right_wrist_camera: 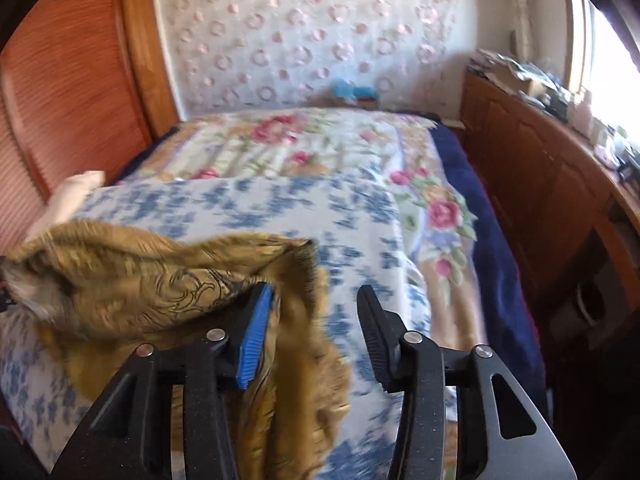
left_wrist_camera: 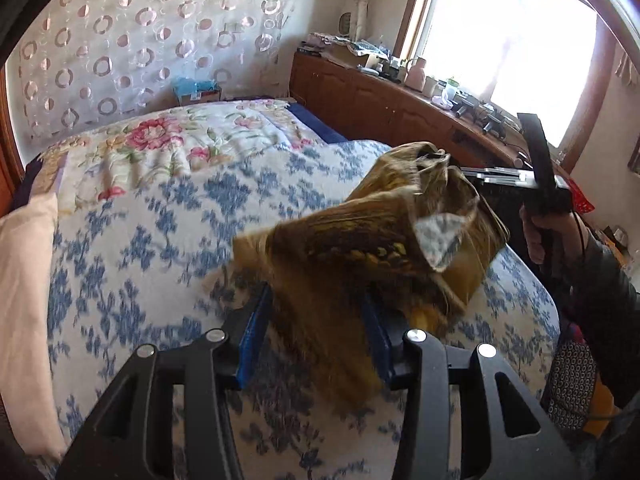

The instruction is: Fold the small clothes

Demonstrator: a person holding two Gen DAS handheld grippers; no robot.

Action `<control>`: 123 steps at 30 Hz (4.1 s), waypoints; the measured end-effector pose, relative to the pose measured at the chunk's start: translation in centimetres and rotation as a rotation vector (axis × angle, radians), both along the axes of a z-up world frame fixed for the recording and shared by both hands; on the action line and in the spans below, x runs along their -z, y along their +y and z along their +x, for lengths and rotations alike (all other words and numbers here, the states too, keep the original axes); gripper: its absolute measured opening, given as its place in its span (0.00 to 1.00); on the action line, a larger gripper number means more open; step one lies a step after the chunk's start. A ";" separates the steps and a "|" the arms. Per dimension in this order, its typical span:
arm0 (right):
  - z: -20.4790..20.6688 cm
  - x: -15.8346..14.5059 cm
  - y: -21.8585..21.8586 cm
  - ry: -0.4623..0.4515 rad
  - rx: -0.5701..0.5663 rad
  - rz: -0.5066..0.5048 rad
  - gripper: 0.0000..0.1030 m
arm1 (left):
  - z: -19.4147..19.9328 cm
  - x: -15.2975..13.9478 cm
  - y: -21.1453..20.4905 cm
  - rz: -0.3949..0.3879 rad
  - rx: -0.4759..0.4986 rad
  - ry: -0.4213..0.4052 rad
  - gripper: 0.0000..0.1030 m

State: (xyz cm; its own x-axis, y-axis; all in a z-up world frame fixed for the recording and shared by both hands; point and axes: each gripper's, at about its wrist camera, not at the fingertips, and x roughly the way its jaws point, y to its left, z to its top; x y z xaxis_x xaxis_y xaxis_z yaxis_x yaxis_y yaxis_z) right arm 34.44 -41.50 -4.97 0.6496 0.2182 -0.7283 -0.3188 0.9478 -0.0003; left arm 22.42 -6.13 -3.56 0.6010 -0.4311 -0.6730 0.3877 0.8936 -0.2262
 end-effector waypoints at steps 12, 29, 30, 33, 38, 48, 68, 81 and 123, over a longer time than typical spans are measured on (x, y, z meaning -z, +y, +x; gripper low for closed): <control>-3.3 -2.9 -0.6 -0.073 -0.113 0.099 0.39 | 5.8 1.3 -0.6 0.018 -0.055 0.028 0.43; -2.3 -1.6 0.3 -0.057 -0.126 0.144 0.01 | 4.8 1.8 0.6 -0.060 -0.054 0.006 0.01; -2.0 -1.6 0.0 -0.053 -0.075 0.136 0.01 | 4.8 1.8 0.9 -0.071 -0.062 0.009 0.02; -1.4 -0.7 -0.2 0.013 -0.030 0.155 0.01 | 4.7 2.2 0.8 -0.056 -0.079 0.025 0.03; -1.6 -0.6 0.3 0.001 -0.021 0.113 0.01 | 4.6 2.4 0.6 -0.009 -0.091 0.026 0.24; -0.9 1.6 0.8 0.098 -0.041 0.056 0.60 | 5.6 5.1 1.2 -0.013 -0.105 0.158 0.42; -2.3 1.4 2.9 0.090 -0.180 0.153 0.10 | 4.7 1.4 0.8 -0.146 -0.033 0.052 0.03; -3.9 -6.6 16.1 -0.147 -0.427 0.134 0.08 | -3.4 -6.3 12.2 -0.177 -0.250 -0.206 0.03; 1.2 0.8 54.3 -0.076 -0.793 0.033 0.45 | -11.4 4.6 28.7 0.006 -0.752 -0.111 0.25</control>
State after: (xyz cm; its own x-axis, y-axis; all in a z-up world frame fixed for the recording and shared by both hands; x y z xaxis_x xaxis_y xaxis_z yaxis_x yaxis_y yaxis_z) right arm 35.66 12.79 -5.76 0.3389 0.6570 -0.6734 -0.8985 0.4382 -0.0247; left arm 11.04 22.56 -8.20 0.7961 0.1251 -0.5920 -0.3063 0.9271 -0.2160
